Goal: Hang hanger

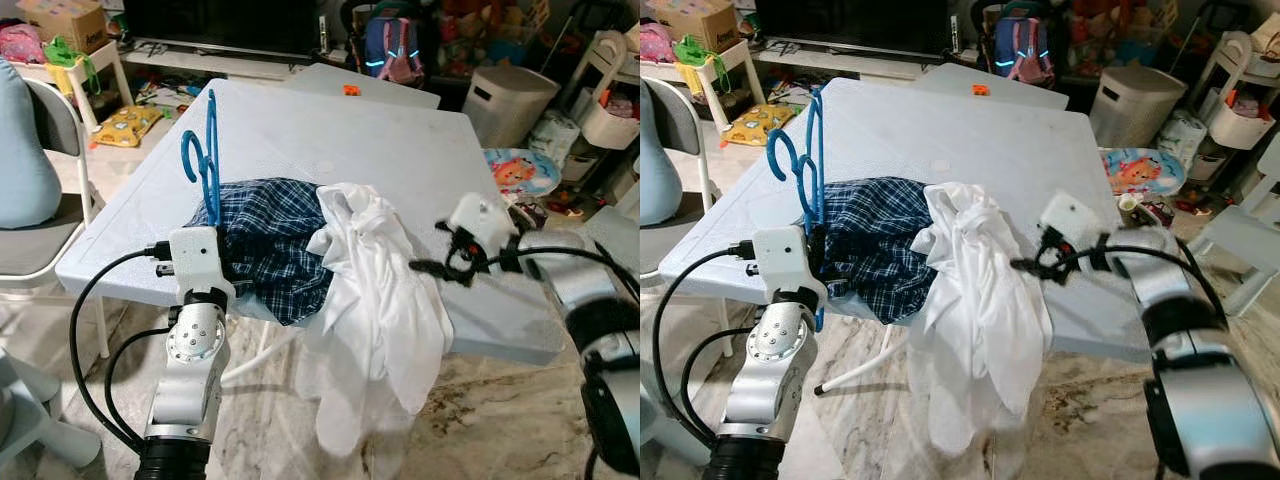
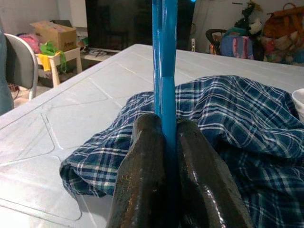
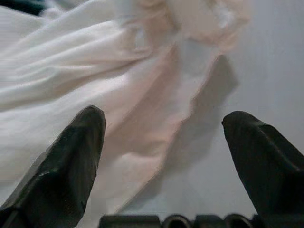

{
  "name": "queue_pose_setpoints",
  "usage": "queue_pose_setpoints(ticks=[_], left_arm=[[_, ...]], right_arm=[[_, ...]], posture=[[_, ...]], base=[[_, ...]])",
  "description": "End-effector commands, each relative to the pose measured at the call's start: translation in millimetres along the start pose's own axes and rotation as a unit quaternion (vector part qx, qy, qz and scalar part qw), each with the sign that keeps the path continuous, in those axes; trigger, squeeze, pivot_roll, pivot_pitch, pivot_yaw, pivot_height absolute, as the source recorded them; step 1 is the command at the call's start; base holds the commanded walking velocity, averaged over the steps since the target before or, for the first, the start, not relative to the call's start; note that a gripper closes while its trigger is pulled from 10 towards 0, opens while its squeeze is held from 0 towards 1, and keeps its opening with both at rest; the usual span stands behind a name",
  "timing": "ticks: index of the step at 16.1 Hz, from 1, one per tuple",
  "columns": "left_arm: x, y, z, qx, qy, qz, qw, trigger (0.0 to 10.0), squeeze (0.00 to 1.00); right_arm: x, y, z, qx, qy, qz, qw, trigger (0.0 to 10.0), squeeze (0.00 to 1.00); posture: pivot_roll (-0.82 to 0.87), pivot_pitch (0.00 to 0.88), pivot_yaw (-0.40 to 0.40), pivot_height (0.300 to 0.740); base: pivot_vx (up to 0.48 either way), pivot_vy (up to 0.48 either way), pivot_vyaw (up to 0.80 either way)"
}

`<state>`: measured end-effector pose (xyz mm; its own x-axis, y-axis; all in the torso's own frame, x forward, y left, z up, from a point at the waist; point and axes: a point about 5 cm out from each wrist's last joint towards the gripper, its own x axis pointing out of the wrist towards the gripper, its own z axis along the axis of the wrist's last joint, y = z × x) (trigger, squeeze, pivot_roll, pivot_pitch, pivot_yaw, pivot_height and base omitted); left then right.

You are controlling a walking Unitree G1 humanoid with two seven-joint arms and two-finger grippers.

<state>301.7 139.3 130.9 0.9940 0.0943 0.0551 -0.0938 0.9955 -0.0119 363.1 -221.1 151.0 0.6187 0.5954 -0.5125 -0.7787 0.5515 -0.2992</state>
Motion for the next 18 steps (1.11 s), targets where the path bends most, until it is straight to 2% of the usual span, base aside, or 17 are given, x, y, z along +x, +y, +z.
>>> queue_pose_setpoints(ticks=[1,2,4,8,11,12,13,14,15,16,17,18], left_arm=[[-0.3,-3.5,-0.9,-0.001,0.005,-0.011,1.0,10.0,0.0],[-0.4,-3.4,-0.9,-0.001,0.006,-0.012,1.0,10.0,0.0],[-2.3,-4.7,-2.6,-0.004,0.012,-0.019,1.0,10.0,0.0],[-2.1,-6.6,-2.9,-0.001,0.015,-0.033,0.999,10.0,0.0],[-2.2,-7.3,-2.8,-0.002,0.017,-0.033,0.999,10.0,0.0],[-3.2,-7.6,-3.2,-0.003,0.017,-0.034,0.999,10.0,0.0],[-3.7,-7.5,-3.7,-0.003,0.018,-0.033,0.999,10.0,0.0],[-4.1,-7.5,-4.2,-0.003,0.02,-0.033,0.999,10.0,0.0],[-4.1,-7.5,-3.8,-0.003,0.019,-0.033,0.999,10.0,0.0],[-4.0,-7.6,-3.4,-0.003,0.019,-0.033,0.999,10.0,0.0],[-3.8,-5.9,-3.2,-0.003,0.019,-0.03,0.999,10.0,0.0],[-4.2,-4.8,-3.5,-0.002,0.019,-0.028,0.999,10.0,0.0]], right_arm=[[-4.1,3.7,-5.4,0.019,-0.006,0.017,1.0,10.0,1.0],[-3.9,7.2,-6.7,0.031,-0.014,0.024,0.999,10.0,1.0],[-1.1,24.8,-11.2,0.107,-0.061,0.045,0.991,10.0,1.0],[-3.6,45.3,-31.5,0.16,-0.045,0.04,0.985,10.0,1.0],[-5.1,59.7,-38.2,0.163,-0.008,0.029,0.986,10.0,1.0],[-2.2,66.9,-38.0,0.156,0.002,0.028,0.987,10.0,0.95],[2.0,71.2,-36.3,0.151,0.003,0.032,0.988,8.0,0.88],[10.4,79.8,-32.0,0.137,0.006,0.042,0.99,0.0,0.87],[16.0,84.4,-29.0,0.141,0.003,0.043,0.989,0.0,0.67],[18.7,86.9,-26.2,0.147,0.0,0.039,0.988,0.0,0.6],[28.0,86.8,-20.2,0.17,-0.011,0.005,0.985,0.0,0.0],[36.2,87.8,-15.7,0.195,-0.021,-0.02,0.98,0.0,0.0]], posture=[[0.12,0.0,-0.078,0.74],[0.12,0.0,-0.076,0.74],[0.1,0.0,-0.051,0.74],[0.08,0.0,-0.041,0.74],[0.08,0.0,-0.045,0.74],[0.09,0.0,-0.045,0.74],[0.09,0.0,-0.045,0.74],[0.09,0.0,-0.046,0.74],[0.1,0.0,-0.048,0.74],[0.1,0.0,-0.049,0.74],[0.1,0.0,-0.052,0.74],[0.1,0.0,-0.054,0.74]], base=[[0.0,0.0,0.0],[0.0,0.0,0.0],[0.0,0.0,0.0],[0.0,0.0,0.0],[0.0,0.0,0.0],[0.0,0.0,0.0],[0.0,0.0,0.0],[0.0,0.0,0.0],[0.0,0.0,0.0],[0.0,0.0,0.0],[0.0,0.0,0.0],[0.0,0.0,0.0]])
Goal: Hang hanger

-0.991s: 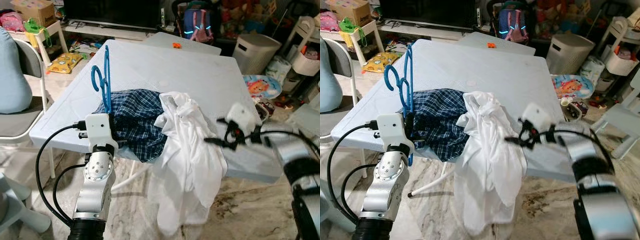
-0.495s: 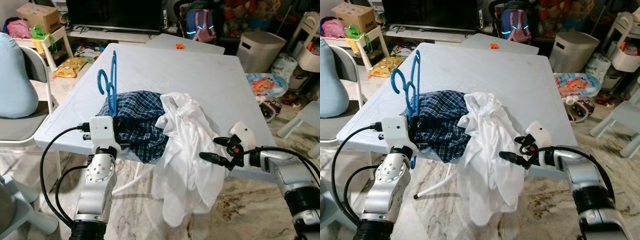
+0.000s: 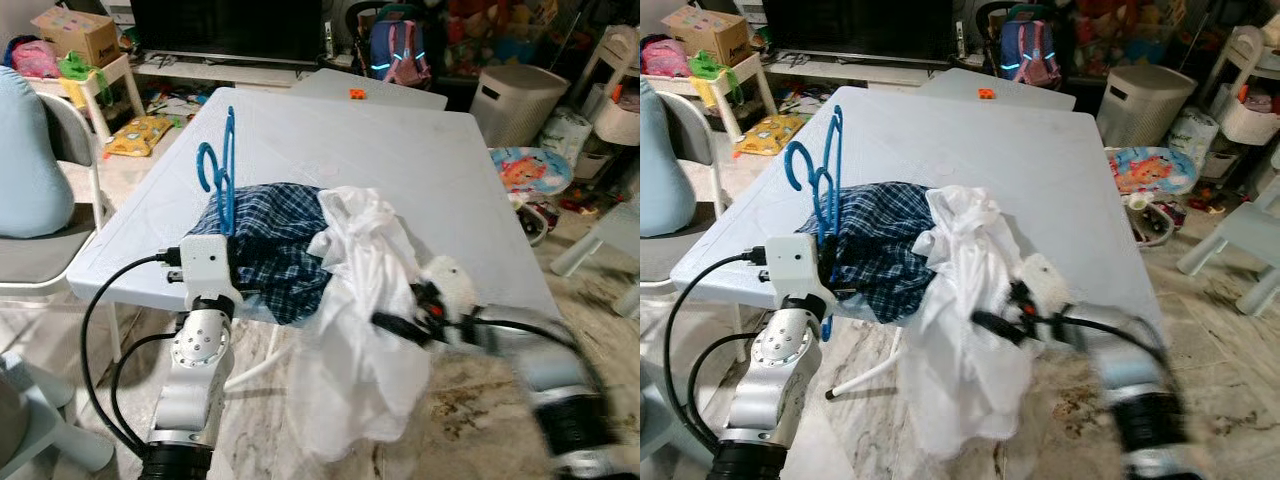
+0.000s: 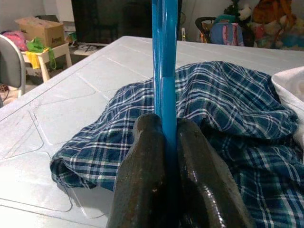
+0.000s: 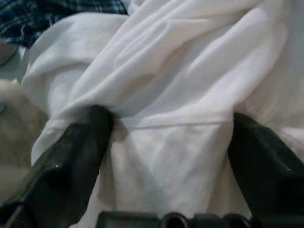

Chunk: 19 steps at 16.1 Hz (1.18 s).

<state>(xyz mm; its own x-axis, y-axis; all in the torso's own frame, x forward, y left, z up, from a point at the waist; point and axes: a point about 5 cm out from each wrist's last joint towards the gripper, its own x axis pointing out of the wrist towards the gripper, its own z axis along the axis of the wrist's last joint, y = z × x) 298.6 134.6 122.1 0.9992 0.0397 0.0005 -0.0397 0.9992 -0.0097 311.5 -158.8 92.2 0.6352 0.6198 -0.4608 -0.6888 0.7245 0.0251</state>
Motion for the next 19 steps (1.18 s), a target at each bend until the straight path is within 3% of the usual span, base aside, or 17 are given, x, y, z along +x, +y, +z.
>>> queue_pose_setpoints(ticks=[1,4,9,16,19], left_arm=[[-0.6,-0.5,5.0,-0.003,-0.008,-0.001,1.0,10.0,0.0],[-3.0,-1.6,3.6,-0.006,-0.006,0.002,1.0,10.0,0.0],[-3.9,0.9,2.9,-0.006,-0.005,0.008,1.0,10.0,0.0],[-5.0,-0.2,1.7,-0.008,-0.003,0.008,1.0,10.0,0.0],[-5.8,0.6,0.3,-0.008,0.0,0.012,1.0,10.0,0.0]], right_arm=[[2.3,-2.9,2.2,0.008,0.005,-0.021,1.0,0.0,0.0],[12.8,0.6,1.5,0.011,0.006,-0.049,0.999,0.0,0.0],[13.4,-15.1,7.9,0.01,-0.002,-0.11,0.994,0.0,0.0],[13.6,-22.5,11.9,0.024,-0.015,-0.129,0.991,0.0,0.0],[16.1,-30.6,26.0,0.034,-0.041,-0.156,0.986,0.0,0.0]], posture=[[0.1,0.0,-0.055,0.74],[0.11,0.0,-0.065,0.74],[0.12,0.0,-0.071,0.74],[0.11,0.0,-0.071,0.74],[0.12,0.0,-0.078,0.74]], base=[[0.0,0.0,0.0],[0.0,0.0,0.0],[0.0,0.0,0.0],[0.0,0.0,0.0],[0.0,0.0,0.0]])
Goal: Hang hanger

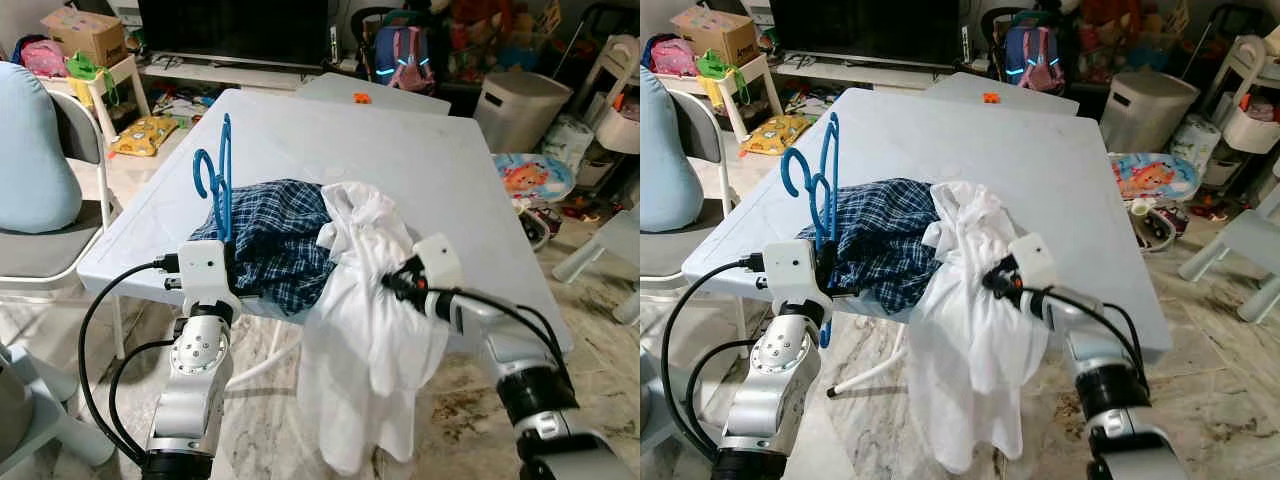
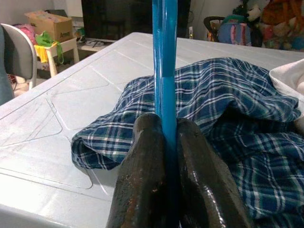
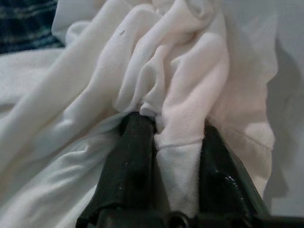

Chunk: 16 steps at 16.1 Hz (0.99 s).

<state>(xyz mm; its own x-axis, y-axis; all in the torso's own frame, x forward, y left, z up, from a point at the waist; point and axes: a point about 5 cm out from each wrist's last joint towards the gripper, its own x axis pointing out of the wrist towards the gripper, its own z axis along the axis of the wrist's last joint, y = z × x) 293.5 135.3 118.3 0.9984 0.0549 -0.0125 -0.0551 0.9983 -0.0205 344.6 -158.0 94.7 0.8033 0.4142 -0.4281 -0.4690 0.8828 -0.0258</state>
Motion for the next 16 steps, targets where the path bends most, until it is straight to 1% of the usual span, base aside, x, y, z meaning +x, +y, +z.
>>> queue_pose_setpoints(ticks=[1,4,5,6,7,8,9,10,12,14,15,16], left_arm=[[-0.9,-0.3,4.0,-0.003,-0.006,0.005,1.0,10.0,0.0],[-2.3,0.6,3.1,-0.004,-0.005,0.008,1.0,10.0,0.0],[-2.4,0.8,3.1,-0.004,-0.005,0.009,1.0,10.0,0.0],[-2.1,1.2,3.4,-0.004,-0.006,0.01,1.0,10.0,0.0],[-1.3,0.8,3.7,-0.004,-0.006,0.009,1.0,10.0,0.0],[-0.3,-0.2,3.9,-0.004,-0.007,0.008,1.0,10.0,0.0],[0.3,-1.6,4.0,-0.006,-0.008,0.009,1.0,10.0,0.0],[0.0,-2.1,3.9,-0.007,-0.008,0.011,1.0,10.0,0.0],[-0.9,-1.1,4.2,-0.008,-0.01,0.016,1.0,10.0,0.0],[-1.0,2.3,4.9,-0.006,-0.011,0.024,1.0,10.0,0.0],[-0.8,2.9,5.0,-0.006,-0.012,0.025,1.0,10.0,0.0],[0.4,4.5,8.0,-0.004,-0.019,0.033,0.999,10.0,0.0]], right_arm=[[-1.0,-8.4,13.5,-0.001,-0.024,-0.023,0.999,0.0,0.0],[0.2,-7.6,12.6,-0.004,-0.021,-0.018,1.0,0.0,0.0],[1.4,-6.7,12.1,0.002,-0.019,-0.017,1.0,0.0,0.0],[8.0,-2.3,15.8,0.01,-0.018,-0.014,1.0,0.0,0.0],[16.9,3.7,28.5,0.009,-0.029,-0.01,0.999,0.0,0.0],[26.4,10.1,49.9,0.008,-0.05,-0.013,0.999,0.0,0.0],[33.9,15.6,86.0,-0.001,-0.098,-0.042,0.994,0.0,0.0],[35.7,20.1,114.3,-0.017,-0.134,-0.063,0.989,0.0,0.0],[34.3,25.4,148.4,-0.008,-0.173,-0.078,0.982,0.0,0.0],[26.6,30.4,191.7,-0.014,-0.221,-0.106,0.969,0.0,0.0],[24.3,32.1,201.4,-0.015,-0.232,-0.11,0.966,0.0,0.0],[2.9,34.0,250.8,0.005,-0.329,-0.124,0.936,0.0,0.0]], posture=[[0.12,0.0,-0.078,0.74],[0.13,0.0,-0.083,0.74],[0.13,0.0,-0.084,0.74],[0.13,0.0,-0.084,0.74],[0.13,0.0,-0.085,0.74],[0.13,0.0,-0.091,0.74],[0.14,0.0,-0.101,0.74],[0.15,0.0,-0.104,0.74],[0.17,0.0,-0.113,0.74],[0.19,0.0,-0.121,0.74],[0.19,0.0,-0.124,0.74],[0.21,0.0,-0.132,0.74]], base=[[0.0,0.0,0.0],[0.0,0.0,0.0],[0.0,0.0,0.0],[0.0,0.0,0.0],[0.0,0.0,0.0],[0.0,0.0,0.0],[0.0,0.0,0.0],[0.0,0.0,0.0],[0.0,0.0,0.0],[0.0,0.0,0.0],[0.0,0.0,0.0],[0.0,0.0,0.0]])
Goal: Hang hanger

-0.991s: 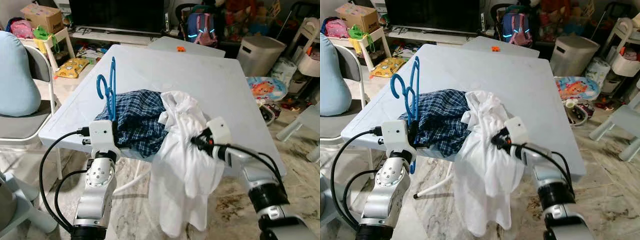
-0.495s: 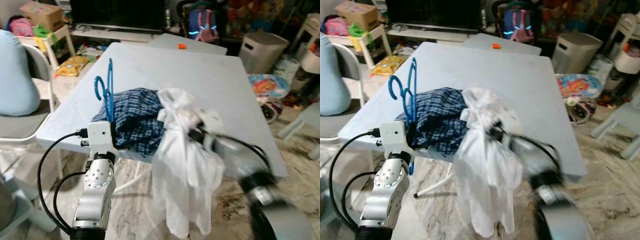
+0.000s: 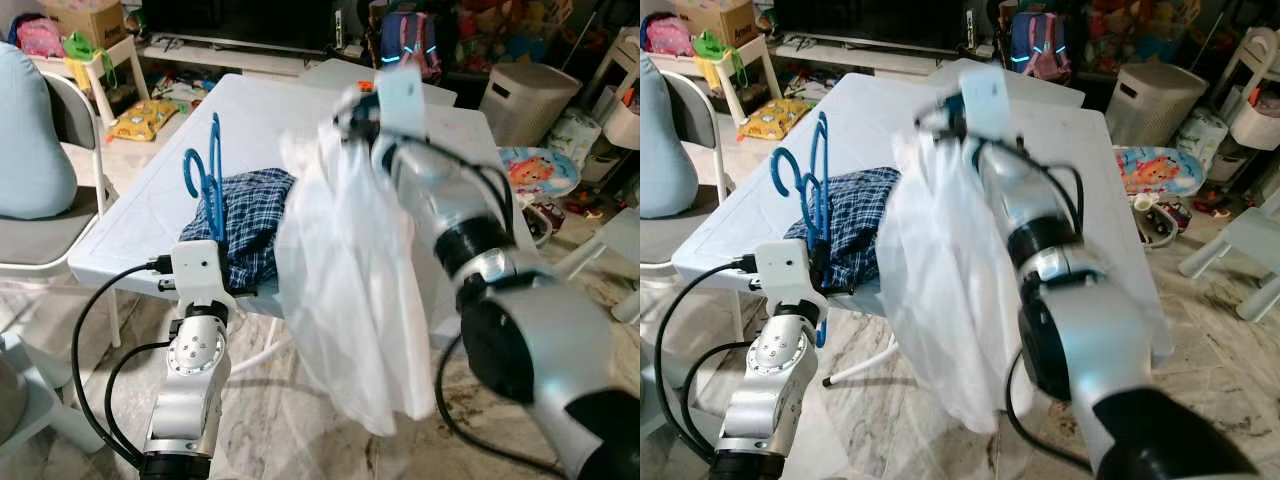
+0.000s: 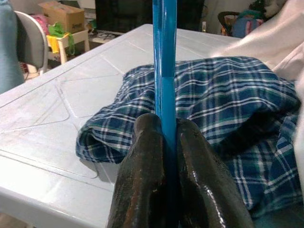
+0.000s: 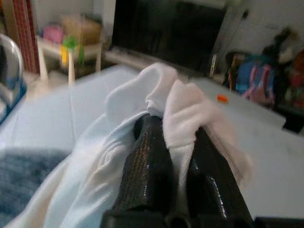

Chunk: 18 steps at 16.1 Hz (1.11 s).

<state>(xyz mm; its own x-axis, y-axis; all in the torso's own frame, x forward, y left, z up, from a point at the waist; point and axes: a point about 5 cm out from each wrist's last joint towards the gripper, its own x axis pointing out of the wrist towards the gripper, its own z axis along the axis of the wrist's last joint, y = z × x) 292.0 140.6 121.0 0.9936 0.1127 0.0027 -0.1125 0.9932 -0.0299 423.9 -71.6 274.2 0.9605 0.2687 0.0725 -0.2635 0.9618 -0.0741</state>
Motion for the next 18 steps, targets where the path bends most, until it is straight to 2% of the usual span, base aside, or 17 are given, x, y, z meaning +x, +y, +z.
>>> queue_pose_setpoints(ticks=[1,2,4,6,7,8,9,10,11,13,14,15,16,17,18], left_arm=[[1.8,-0.3,6.5,0.002,-0.014,0.008,1.0,10.0,0.0],[0.9,2.4,6.3,0.004,-0.016,0.018,1.0,10.0,0.0],[-0.2,2.3,5.5,0.005,-0.016,0.019,1.0,10.0,0.0],[-0.2,1.5,5.7,0.005,-0.018,0.021,1.0,10.0,0.0],[-0.3,1.1,6.0,0.003,-0.02,0.022,1.0,10.0,0.0],[-0.4,-0.1,6.7,0.003,-0.021,0.02,1.0,10.0,0.0],[-1.3,-0.9,6.1,0.002,-0.02,0.016,1.0,10.0,0.0],[-2.1,-0.9,4.7,0.002,-0.017,0.014,1.0,10.0,0.0],[-2.6,-1.1,3.3,0.001,-0.014,0.012,1.0,10.0,0.0],[-1.6,-3.3,2.2,0.001,-0.011,0.004,1.0,10.0,0.0],[-1.1,-4.3,2.0,0.0,-0.01,0.002,1.0,10.0,0.0],[-0.7,-6.0,2.1,-0.001,-0.009,-0.001,1.0,10.0,0.0],[-1.0,-6.6,1.7,-0.002,-0.008,-0.003,1.0,10.0,0.0],[-2.4,-8.2,0.0,-0.003,-0.006,-0.005,1.0,10.0,0.0],[-3.5,-7.9,-2.0,-0.004,-0.002,-0.004,1.0,10.0,0.0]], right_arm=[[2.0,-4.1,65.9,0.033,-0.126,-0.024,0.991,0.0,0.0],[-5.2,-9.8,118.3,0.03,-0.232,-0.054,0.971,0.0,0.0],[-9.3,-11.9,131.6,0.009,-0.268,-0.069,0.961,0.0,0.0],[-6.4,-5.9,109.3,-0.037,-0.251,-0.056,0.966,0.0,0.0],[-4.4,-2.0,89.0,-0.051,-0.229,-0.039,0.971,0.0,0.0],[-2.6,3.9,66.6,-0.098,-0.198,-0.018,0.975,2.7,0.0],[-3.7,10.4,28.2,-0.115,-0.148,0.038,0.981,10.0,0.94],[-6.0,12.0,5.1,-0.113,-0.111,0.077,0.984,10.0,1.0],[-10.4,12.6,-23.8,-0.143,-0.054,0.122,0.981,10.0,1.0],[-21.8,-0.2,-64.3,-0.187,0.03,0.159,0.969,10.0,1.0],[-25.9,-8.1,-74.9,-0.189,0.056,0.162,0.967,10.0,1.0],[-33.9,-24.0,-90.7,-0.194,0.09,0.154,0.965,10.0,1.0],[-36.3,-28.2,-94.1,-0.197,0.092,0.148,0.965,10.0,1.0],[-42.9,-39.5,-104.6,-0.191,0.106,0.129,0.967,10.0,1.0],[-47.0,-44.9,-111.4,-0.176,0.115,0.115,0.971,10.0,1.0]], posture=[[0.21,0.0,-0.134,0.74],[0.21,0.0,-0.135,0.74],[0.21,0.0,-0.139,0.74],[0.2,0.0,-0.136,0.74],[0.2,0.0,-0.136,0.74],[0.21,0.0,-0.135,0.74],[0.2,0.0,-0.131,0.74],[0.2,0.0,-0.127,0.74],[0.19,0.0,-0.125,0.74],[0.19,0.0,-0.12,0.74],[0.19,0.0,-0.118,0.74],[0.18,0.0,-0.118,0.74],[0.18,0.0,-0.118,0.74],[0.17,0.0,-0.126,0.74],[0.17,0.0,-0.126,0.74]], base=[[0.0,0.0,0.0],[0.0,0.0,0.0],[0.0,0.0,0.0],[0.0,0.0,0.0],[0.0,0.0,0.0],[0.0,0.0,0.0],[0.0,0.0,0.0],[0.0,0.0,0.0],[0.0,0.0,0.0],[0.0,0.0,0.0],[0.0,0.0,0.0],[0.0,0.0,0.0],[0.0,0.0,0.0],[0.0,0.0,0.0],[0.0,0.0,0.0]])
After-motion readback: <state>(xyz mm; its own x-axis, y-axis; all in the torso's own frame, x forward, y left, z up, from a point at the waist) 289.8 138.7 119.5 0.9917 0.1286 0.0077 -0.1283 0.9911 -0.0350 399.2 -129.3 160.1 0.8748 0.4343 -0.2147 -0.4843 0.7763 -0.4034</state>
